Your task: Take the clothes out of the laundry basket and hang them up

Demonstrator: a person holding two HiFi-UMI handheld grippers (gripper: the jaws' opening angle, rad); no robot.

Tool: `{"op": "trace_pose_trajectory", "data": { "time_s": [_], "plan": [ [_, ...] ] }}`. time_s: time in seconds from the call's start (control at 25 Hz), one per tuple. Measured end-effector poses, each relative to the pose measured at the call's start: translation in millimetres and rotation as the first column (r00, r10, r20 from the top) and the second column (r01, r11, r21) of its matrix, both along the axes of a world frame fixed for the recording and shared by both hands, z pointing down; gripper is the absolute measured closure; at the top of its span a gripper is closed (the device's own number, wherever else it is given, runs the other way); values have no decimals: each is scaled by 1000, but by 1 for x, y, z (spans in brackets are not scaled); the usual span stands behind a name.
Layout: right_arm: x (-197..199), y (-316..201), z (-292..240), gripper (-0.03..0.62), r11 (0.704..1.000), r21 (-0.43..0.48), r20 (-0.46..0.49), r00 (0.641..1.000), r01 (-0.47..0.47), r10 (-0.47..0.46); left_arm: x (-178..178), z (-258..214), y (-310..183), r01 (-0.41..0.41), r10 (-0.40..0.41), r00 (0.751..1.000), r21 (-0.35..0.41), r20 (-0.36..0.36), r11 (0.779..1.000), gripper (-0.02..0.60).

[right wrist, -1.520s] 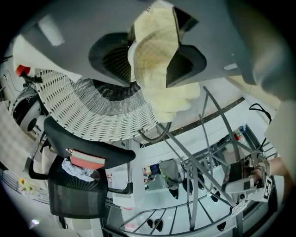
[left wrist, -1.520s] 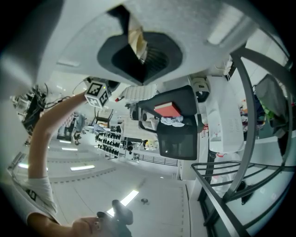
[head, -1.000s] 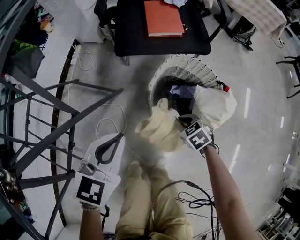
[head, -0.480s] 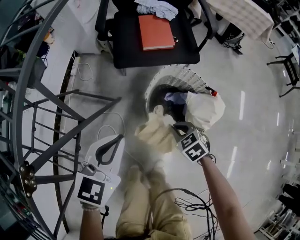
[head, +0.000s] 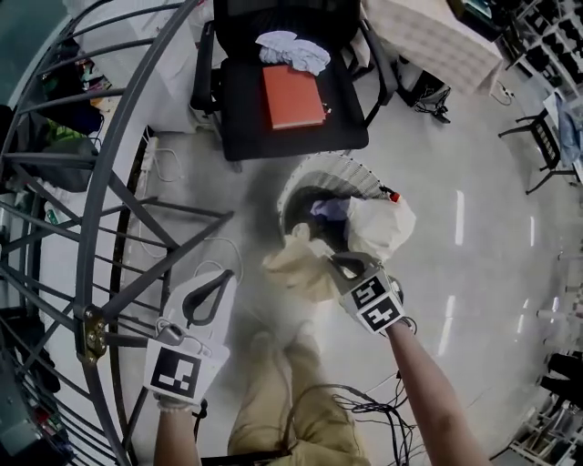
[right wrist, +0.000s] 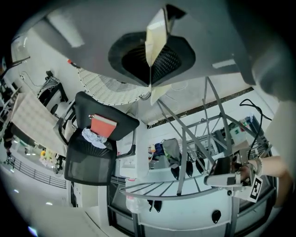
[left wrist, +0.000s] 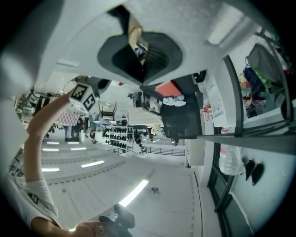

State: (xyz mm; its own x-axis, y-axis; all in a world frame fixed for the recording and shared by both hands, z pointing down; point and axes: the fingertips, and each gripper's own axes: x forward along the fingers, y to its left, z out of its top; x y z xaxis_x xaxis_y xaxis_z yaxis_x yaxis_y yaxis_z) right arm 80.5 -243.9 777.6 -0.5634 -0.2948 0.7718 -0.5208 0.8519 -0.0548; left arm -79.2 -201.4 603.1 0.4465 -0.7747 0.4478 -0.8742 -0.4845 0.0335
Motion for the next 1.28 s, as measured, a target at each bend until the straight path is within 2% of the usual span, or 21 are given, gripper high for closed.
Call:
{"op": "trace_pose_trajectory", "data": {
  "time_s": [0.16,0.44,0.64,0.76,1.04,1.16,1.28],
  "plan": [
    [-3,5,-42,579,996,81,-21,1000,22,-20,-2,-27,7,-7,7,1000,21,0,1000,588],
    [1,4,-131,579,977,211,-1,1000,-1,1,8,-76,20,-55,55,998,72,-1,996,588],
    [13,4,-184,579,948,314,-83,996,59,-34,19,-113,26,-86,86,996,107,6,991,588],
    [24,-4,-209,579,930,366,-108,994,40,-1,22,-136,23,-96,97,995,139,5,986,588],
    [52,-27,-282,579,872,489,-90,992,-36,92,37,-180,16,-133,135,991,222,6,966,588],
    [57,-34,-319,579,837,545,-83,990,-49,111,41,-194,11,-168,166,986,273,31,947,588],
    [62,-43,-360,579,797,599,-55,989,-76,136,47,-200,6,-181,183,983,289,21,940,588]
  ]
}}
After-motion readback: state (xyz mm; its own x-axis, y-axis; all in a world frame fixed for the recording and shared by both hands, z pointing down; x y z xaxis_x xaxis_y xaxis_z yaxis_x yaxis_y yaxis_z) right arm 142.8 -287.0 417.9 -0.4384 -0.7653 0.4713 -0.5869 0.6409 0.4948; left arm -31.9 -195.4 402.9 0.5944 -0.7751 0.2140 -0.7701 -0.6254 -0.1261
